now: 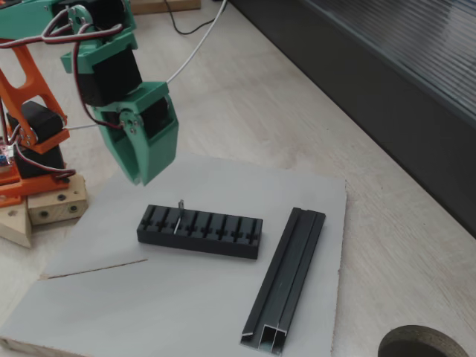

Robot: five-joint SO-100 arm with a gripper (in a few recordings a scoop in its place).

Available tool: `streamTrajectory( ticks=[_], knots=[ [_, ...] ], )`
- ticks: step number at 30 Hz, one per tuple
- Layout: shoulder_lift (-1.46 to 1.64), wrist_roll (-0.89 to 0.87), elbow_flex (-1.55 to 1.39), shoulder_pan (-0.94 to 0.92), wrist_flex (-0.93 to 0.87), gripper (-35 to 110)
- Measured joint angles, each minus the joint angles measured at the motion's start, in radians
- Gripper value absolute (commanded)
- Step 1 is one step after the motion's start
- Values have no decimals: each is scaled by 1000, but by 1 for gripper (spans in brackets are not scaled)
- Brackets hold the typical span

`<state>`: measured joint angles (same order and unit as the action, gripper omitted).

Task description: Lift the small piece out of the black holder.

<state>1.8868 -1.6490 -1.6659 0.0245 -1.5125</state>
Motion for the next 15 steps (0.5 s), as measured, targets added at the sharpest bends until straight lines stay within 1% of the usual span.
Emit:
streamTrajectory(
  ticks=[6, 15],
  knots=[
    [0, 0, -2, 49, 0, 12],
    [-6, 0, -2, 60, 0, 13]
  ],
)
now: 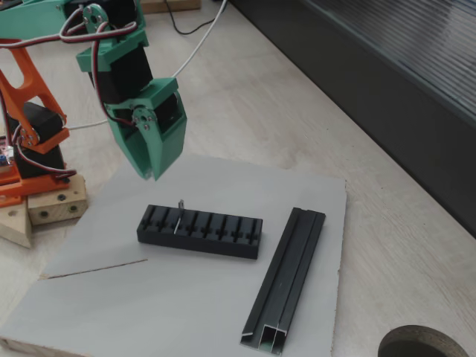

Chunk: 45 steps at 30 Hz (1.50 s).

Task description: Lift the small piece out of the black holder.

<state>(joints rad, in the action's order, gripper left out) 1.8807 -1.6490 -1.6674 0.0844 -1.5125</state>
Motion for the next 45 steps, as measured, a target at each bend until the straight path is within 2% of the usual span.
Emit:
streamTrajectory(
  ticks=[4, 10, 13, 19, 29, 38, 45],
  knots=[
    [0, 0, 0, 44, 14, 18],
    [-3, 0, 0, 41, 15, 42],
    [-3, 0, 0, 43, 14, 48],
    [-3, 0, -23, 48, 14, 49],
    [-121, -5, -77, 199, 21, 49],
    [-140, -3, -77, 198, 31, 49],
    [-207, 107, -77, 195, 110, 49]
  ],
)
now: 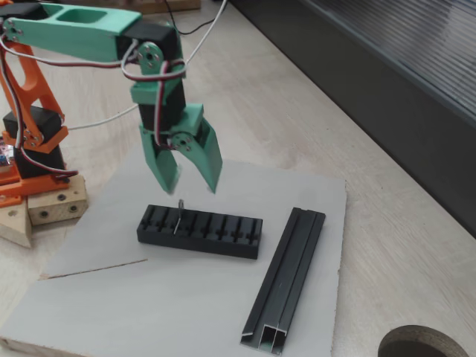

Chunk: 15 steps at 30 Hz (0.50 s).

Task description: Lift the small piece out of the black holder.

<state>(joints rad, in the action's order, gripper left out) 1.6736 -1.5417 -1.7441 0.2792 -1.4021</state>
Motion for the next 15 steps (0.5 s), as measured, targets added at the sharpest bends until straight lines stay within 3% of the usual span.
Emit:
streamTrajectory(
  ticks=[15],
  knots=[
    [-20, 31, 0, -77, 12, 49]
  ],
)
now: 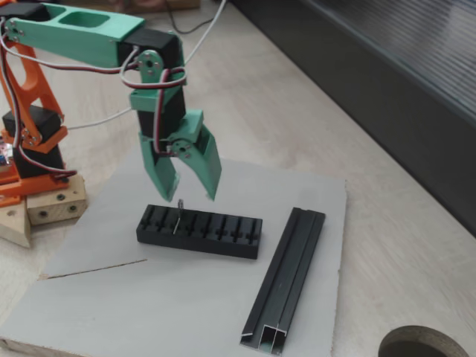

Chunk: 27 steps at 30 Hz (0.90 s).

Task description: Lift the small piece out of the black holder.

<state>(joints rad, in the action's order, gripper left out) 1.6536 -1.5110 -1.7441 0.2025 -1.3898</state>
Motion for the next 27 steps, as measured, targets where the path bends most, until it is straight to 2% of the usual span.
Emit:
streamTrajectory(
  ticks=[27],
  knots=[
    [-84, -2, 0, -28, 2, 49]
  ],
)
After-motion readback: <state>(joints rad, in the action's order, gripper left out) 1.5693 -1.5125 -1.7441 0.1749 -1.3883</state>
